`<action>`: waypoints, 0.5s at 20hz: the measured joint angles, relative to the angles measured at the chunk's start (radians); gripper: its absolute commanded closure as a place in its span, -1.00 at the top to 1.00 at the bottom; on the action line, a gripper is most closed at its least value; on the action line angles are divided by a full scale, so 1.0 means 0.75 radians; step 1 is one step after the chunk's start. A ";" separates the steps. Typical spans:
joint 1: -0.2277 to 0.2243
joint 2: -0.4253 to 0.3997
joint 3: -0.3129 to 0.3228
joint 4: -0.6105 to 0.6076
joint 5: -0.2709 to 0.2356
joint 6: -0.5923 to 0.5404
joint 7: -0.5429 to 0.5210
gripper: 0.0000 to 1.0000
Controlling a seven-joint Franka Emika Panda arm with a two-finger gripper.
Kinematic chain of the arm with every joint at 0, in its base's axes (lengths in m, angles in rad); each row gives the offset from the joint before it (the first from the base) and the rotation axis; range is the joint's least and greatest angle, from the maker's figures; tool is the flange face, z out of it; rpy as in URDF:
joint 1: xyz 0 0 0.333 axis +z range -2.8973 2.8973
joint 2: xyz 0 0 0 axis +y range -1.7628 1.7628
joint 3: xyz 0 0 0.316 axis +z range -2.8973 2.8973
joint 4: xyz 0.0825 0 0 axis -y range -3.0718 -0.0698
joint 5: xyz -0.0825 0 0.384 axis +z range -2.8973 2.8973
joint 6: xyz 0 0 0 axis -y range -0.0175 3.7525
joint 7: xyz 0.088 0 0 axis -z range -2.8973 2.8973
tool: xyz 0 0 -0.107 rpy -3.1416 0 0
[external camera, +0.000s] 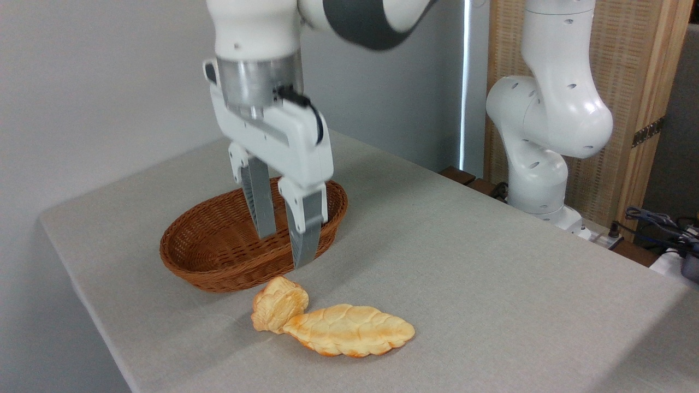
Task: Put bread into the basket
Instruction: 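Move the open gripper from above the basket down toward the small pastry, then lower the gripper around the small pastry and close on it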
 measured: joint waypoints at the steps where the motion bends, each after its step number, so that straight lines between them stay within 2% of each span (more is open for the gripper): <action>1: 0.000 0.011 0.000 -0.023 0.000 0.024 0.000 1.00; 4: -0.006 0.039 -0.003 -0.103 -0.013 0.110 0.000 1.00; 6: -0.009 0.048 -0.005 -0.135 -0.086 0.142 0.000 1.00; 8: -0.007 0.048 -0.004 -0.167 -0.207 0.182 0.000 1.00; 10: -0.004 0.048 -0.003 -0.200 -0.235 0.206 0.000 1.00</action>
